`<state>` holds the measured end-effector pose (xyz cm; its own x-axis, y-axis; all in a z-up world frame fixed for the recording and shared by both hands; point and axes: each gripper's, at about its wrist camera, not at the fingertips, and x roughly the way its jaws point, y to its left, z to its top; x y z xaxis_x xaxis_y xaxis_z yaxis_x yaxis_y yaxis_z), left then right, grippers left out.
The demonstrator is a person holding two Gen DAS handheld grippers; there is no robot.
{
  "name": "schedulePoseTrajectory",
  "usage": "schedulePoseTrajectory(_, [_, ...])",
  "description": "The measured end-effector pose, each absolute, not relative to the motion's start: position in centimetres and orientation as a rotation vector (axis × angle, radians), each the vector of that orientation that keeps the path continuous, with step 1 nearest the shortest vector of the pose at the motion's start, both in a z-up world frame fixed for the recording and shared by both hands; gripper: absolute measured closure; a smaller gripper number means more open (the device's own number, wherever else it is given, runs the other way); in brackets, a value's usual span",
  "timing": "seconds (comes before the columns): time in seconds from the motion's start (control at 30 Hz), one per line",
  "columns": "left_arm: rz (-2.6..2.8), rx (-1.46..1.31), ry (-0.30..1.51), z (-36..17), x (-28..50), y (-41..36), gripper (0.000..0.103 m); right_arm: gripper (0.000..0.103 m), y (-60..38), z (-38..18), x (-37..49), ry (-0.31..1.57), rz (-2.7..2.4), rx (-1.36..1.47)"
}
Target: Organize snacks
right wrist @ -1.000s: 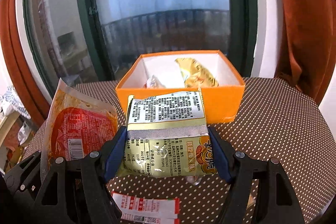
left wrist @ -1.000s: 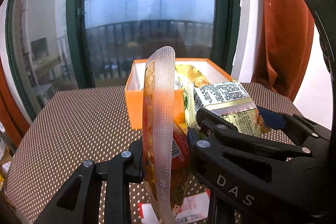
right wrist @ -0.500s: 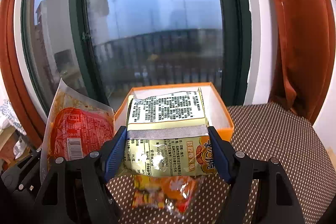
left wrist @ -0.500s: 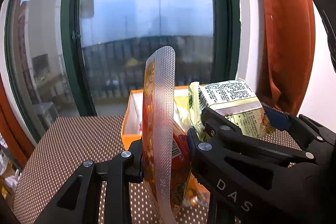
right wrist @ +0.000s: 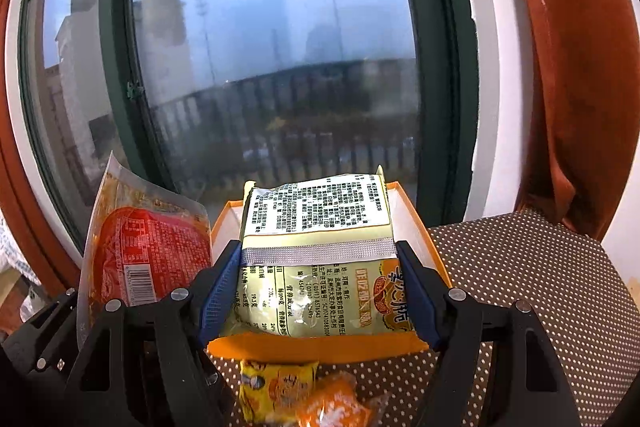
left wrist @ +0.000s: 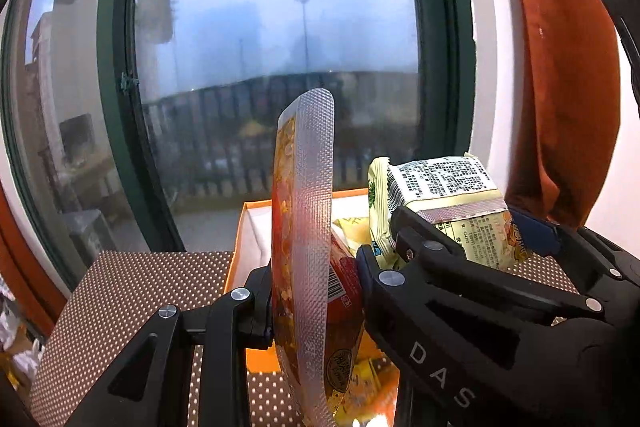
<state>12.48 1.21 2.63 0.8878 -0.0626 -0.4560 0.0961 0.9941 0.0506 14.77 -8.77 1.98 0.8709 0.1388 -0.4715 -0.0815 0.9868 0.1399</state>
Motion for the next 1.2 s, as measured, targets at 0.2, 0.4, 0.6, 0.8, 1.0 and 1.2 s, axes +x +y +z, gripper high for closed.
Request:
schedulePoseTrajectory(0.2, [-0.094,0.073,0.476,2.1,15.6,1.3,0.070,0.027,-9.1,1.8,17.8,0.509,0.111,0.130])
schedulePoseTrajectory(0.4, [-0.130,0.045,0.511,1.1,20.4,0.8,0.070,0.027,-9.8,1.3,22.0,0.517,0.122,0.138])
schedulePoseTrajectory(0.6, [-0.119,0.037,0.601,-1.0,24.7,1.0,0.070,0.027,-9.8,-0.8,26.4,0.590,0.124,0.147])
schedulePoseTrajectory(0.8, [-0.106,0.019,0.711,-4.4,27.4,1.4,0.069,0.027,-9.5,-4.2,29.4,0.696,0.122,0.171])
schedulePoseTrajectory(1.0, [-0.098,0.010,0.760,-6.0,28.8,1.0,0.055,0.027,-9.1,-6.1,30.3,0.746,0.122,0.150])
schedulePoseTrajectory(1.2, [-0.053,0.010,0.773,-5.8,29.0,2.0,0.035,0.027,-8.2,-5.6,30.1,0.748,0.109,0.118])
